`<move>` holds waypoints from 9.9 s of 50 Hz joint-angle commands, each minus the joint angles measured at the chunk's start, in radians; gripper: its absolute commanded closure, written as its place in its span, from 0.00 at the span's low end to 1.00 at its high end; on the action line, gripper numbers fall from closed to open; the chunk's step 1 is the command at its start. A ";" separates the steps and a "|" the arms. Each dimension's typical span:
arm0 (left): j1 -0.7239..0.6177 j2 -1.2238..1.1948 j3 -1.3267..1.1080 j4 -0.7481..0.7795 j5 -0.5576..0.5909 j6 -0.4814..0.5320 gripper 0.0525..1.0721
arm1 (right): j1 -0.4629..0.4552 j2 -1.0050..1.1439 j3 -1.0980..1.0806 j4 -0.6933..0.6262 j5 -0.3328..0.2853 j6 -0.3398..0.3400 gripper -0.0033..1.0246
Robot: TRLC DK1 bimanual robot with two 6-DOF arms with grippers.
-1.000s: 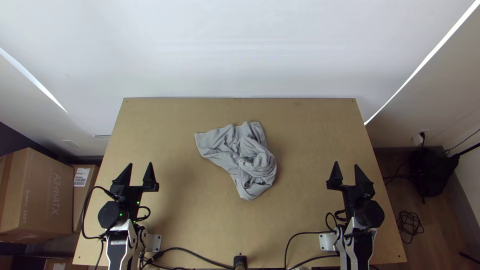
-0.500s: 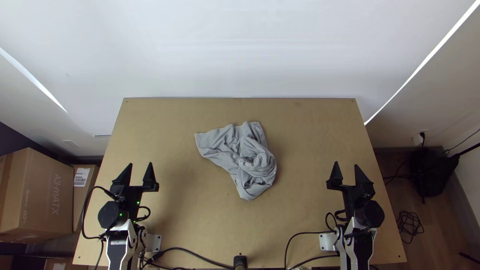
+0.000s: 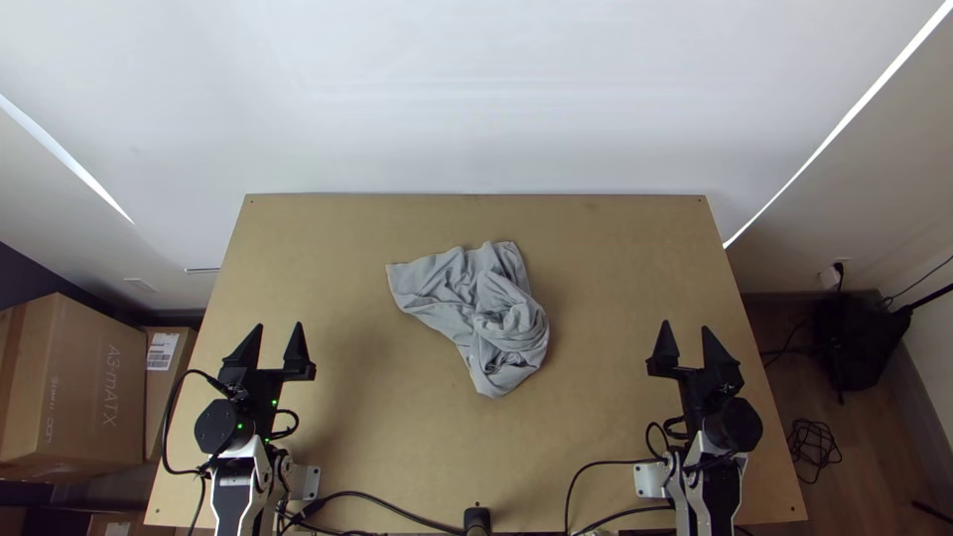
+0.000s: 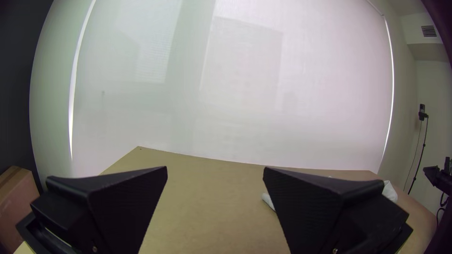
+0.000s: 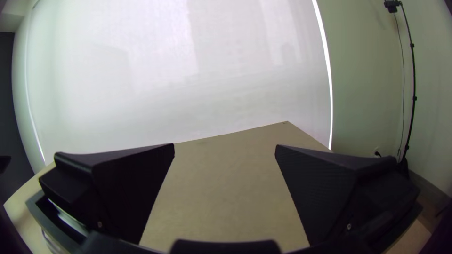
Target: Fold the t-shirt
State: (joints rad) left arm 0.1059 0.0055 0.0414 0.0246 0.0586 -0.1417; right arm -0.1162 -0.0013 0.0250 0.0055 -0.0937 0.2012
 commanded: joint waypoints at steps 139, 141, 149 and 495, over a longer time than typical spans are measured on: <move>-0.204 0.998 0.965 -0.522 0.009 -0.148 0.04 | 0.926 1.466 1.383 -0.860 0.103 0.541 0.04; -0.196 0.998 0.966 -0.522 0.009 -0.148 0.04 | 0.928 1.472 1.371 -0.861 0.094 0.557 0.04; -0.166 0.995 0.970 -0.528 0.009 -0.148 0.04 | 0.945 1.508 1.351 -0.868 0.052 0.647 0.08; 0.018 0.648 0.888 -0.637 0.075 -0.127 0.98 | 0.266 0.587 0.745 -0.329 -0.221 0.449 0.97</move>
State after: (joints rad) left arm 0.1314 0.6338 1.0069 -0.6830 0.1165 -0.2546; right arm 0.1280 0.5404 0.8433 -0.3916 -0.3275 0.6102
